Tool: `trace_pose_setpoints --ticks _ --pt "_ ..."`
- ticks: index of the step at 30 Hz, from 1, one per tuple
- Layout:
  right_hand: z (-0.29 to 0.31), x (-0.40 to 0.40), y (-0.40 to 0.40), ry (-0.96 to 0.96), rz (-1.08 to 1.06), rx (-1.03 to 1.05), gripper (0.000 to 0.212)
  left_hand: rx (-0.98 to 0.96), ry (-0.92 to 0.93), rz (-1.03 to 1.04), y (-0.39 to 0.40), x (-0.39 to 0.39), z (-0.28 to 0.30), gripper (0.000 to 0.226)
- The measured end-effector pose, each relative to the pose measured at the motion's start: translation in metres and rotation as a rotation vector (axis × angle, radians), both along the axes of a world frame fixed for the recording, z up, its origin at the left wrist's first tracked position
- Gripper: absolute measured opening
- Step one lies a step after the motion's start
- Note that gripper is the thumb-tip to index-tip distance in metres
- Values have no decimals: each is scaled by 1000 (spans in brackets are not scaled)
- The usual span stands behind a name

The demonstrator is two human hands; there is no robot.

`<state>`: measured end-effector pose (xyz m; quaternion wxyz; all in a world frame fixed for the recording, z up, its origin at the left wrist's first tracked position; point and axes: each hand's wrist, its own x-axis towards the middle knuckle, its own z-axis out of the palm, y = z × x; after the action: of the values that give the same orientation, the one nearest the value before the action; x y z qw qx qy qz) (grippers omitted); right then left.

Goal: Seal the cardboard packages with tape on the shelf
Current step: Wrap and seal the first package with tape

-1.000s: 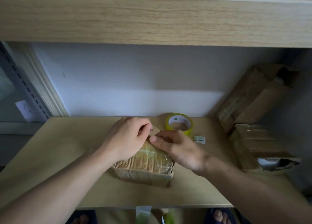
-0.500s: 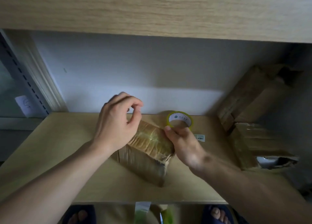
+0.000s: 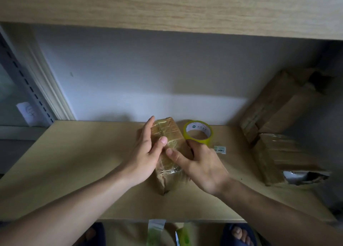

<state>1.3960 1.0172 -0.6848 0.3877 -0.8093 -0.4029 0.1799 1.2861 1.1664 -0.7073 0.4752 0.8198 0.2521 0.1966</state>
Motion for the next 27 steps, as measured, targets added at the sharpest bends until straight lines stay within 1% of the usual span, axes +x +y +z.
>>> trace_pose_setpoints --ticks 4,7,8,11,13,15,17,18,19,21,22,25,27 --pt "-3 13 3 33 87 -12 52 -20 -30 -42 2 3 -2 67" --pt "-10 16 3 109 76 30 69 -61 -57 -80 5 3 -2 69" --pt "-14 16 2 120 69 35 71 -68 -67 -88 6 4 -2 72" --pt "-18 15 -1 121 27 64 66 -108 -111 -151 10 1 -5 86" --pt "-17 13 -2 94 18 69 58 -136 -127 -243 15 -3 -13 101" --pt "-16 9 -3 69 34 86 50 -166 -118 -292 19 -6 -20 115" --pt "-14 6 -2 81 64 92 48 -229 -115 -302 22 -7 -20 123" --pt "-13 5 -1 101 75 94 50 -248 -118 -306 22 -8 -19 124" --pt "-14 5 -1 122 91 96 53 -249 -121 -308 22 -8 -18 119" --pt "-15 8 2 146 110 79 60 -194 -107 -295 21 -9 -16 97" --pt "-14 9 2 148 116 60 60 -151 -102 -284 20 -9 -15 89" --pt "-14 11 -2 170 109 41 43 -77 -99 -276 21 -6 -19 79" --pt "-16 13 -4 180 91 28 39 -53 -85 -286 23 -5 -21 76"
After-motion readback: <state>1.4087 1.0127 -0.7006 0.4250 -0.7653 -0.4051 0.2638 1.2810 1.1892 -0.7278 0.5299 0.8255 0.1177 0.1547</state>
